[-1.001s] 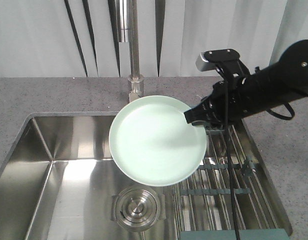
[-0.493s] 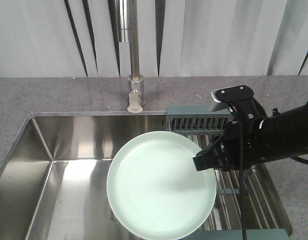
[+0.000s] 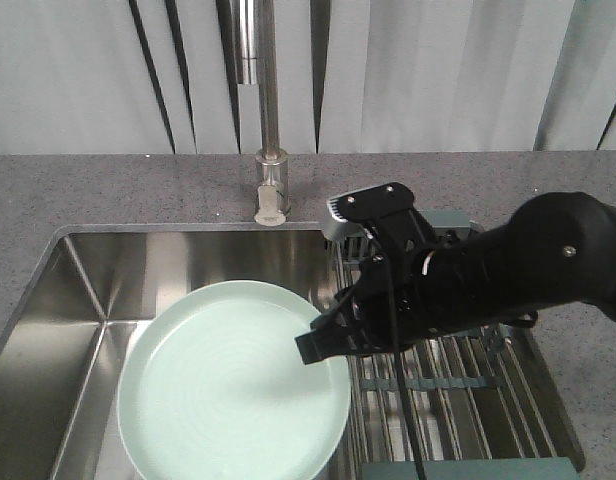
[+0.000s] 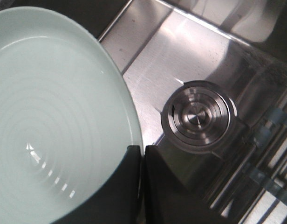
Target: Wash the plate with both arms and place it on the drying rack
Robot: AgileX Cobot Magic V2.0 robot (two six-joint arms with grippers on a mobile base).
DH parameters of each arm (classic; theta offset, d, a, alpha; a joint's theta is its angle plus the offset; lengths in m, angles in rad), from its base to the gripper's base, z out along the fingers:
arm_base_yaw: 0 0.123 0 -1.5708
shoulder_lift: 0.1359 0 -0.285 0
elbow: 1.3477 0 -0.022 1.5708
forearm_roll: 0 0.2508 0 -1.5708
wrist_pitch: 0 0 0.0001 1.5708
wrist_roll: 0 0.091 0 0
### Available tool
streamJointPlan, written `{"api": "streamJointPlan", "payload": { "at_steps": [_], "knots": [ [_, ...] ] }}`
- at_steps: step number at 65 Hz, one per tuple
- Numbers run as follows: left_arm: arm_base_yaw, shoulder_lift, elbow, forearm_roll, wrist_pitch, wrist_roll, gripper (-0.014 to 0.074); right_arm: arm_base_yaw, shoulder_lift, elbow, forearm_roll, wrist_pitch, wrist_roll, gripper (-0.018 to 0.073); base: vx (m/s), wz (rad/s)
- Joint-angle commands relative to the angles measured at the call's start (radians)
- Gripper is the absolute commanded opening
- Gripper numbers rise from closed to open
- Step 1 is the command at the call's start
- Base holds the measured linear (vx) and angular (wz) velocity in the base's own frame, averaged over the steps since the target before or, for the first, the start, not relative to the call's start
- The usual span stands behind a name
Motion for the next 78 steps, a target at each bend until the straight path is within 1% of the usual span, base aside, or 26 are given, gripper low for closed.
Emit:
{"api": "streamJointPlan", "payload": {
  "at_steps": [1, 15, 32, 42, 52, 57, 69, 78],
  "knots": [
    [0.001, 0.006, -0.025, -0.009, -0.057, -0.008, 0.0520, 0.012, 0.017, -0.093, 0.025, -0.043, 0.002, -0.0004, 0.00, 0.00],
    [0.001, 0.006, -0.025, -0.009, -0.057, -0.008, 0.0520, 0.004, 0.126, -0.231, -0.015, -0.004, 0.000, -0.0004, 0.00, 0.00],
    [0.001, 0.006, -0.025, -0.009, -0.057, -0.008, 0.0520, -0.080, 0.230, -0.388, -0.021, 0.076, -0.031, -0.0004, 0.00, 0.00],
    [0.001, 0.006, -0.025, -0.009, -0.057, -0.008, 0.0520, -0.156, 0.260, -0.453, -0.020, 0.116, -0.051, -0.0004, 0.00, 0.00],
    [0.001, 0.006, -0.025, -0.009, -0.057, -0.008, 0.0520, -0.234, 0.253, -0.451, -0.020, 0.155, -0.056, -0.0004, 0.00, 0.00],
    [0.001, 0.006, -0.025, -0.009, -0.057, -0.008, 0.0520, -0.261, 0.238, -0.435, -0.028, 0.168, -0.064, -0.0004, 0.00, 0.00],
    [0.001, 0.006, -0.025, -0.009, -0.057, -0.008, 0.0520, -0.308, 0.141, -0.297, -0.040, 0.104, -0.091, -0.0004, 0.00, 0.00],
    [0.001, 0.006, -0.025, -0.009, -0.057, -0.008, 0.0520, -0.322, 0.083, -0.203, -0.040, 0.100, -0.100, -0.0004, 0.00, 0.00]
  ]
}}
